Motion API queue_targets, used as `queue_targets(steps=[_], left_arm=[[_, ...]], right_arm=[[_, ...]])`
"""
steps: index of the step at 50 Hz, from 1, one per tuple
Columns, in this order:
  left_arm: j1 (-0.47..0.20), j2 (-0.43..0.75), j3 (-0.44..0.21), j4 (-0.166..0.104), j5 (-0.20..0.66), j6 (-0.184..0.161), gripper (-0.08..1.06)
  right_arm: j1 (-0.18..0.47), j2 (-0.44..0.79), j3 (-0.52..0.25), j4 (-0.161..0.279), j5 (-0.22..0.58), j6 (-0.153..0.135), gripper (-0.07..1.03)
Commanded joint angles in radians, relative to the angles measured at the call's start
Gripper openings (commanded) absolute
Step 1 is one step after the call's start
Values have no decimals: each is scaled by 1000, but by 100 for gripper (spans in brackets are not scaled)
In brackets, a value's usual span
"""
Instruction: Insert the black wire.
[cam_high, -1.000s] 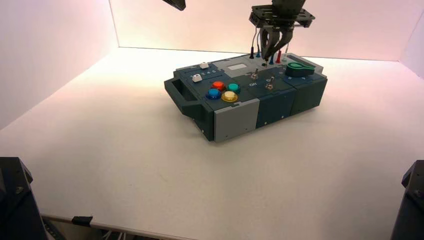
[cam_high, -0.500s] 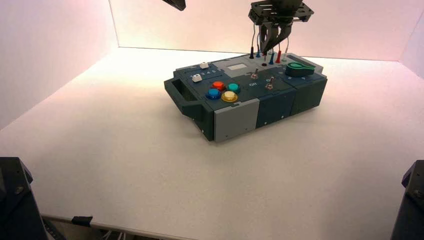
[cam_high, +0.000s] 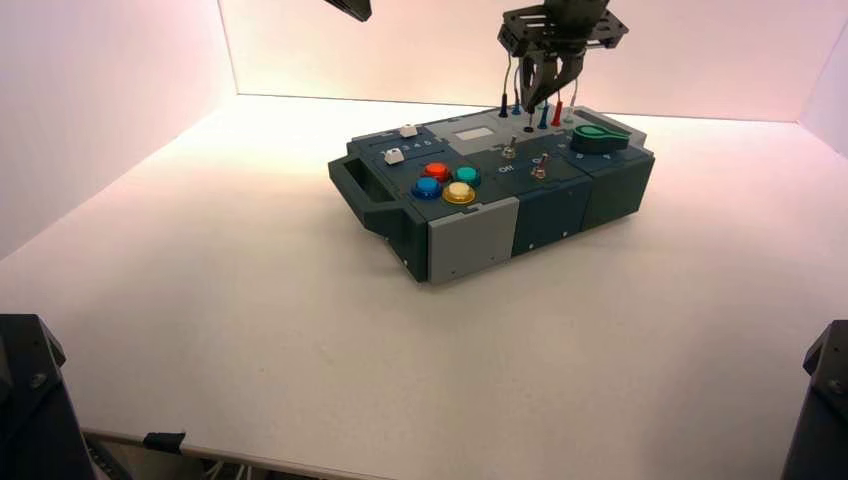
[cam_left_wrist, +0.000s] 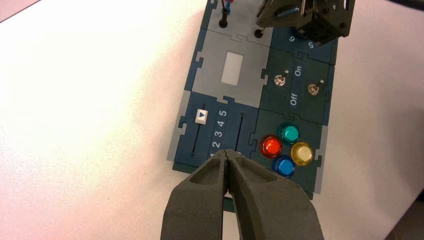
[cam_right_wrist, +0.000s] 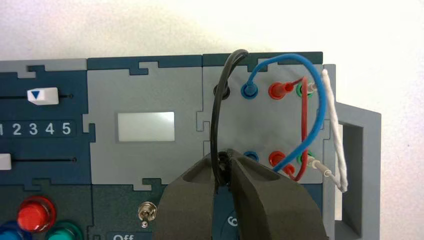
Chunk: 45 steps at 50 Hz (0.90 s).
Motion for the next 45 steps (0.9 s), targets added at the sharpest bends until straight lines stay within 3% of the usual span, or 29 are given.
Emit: queue_targets(steps=[1,45], left_arm=[[-5,-15,-8,-2,-2,2,-3],[-5,-17,-8,-2,0,2,-3]], right_arm=[[3,-28,-2,-2,-28,2,-2],[5,8,37,-6,-72,2,-2]])
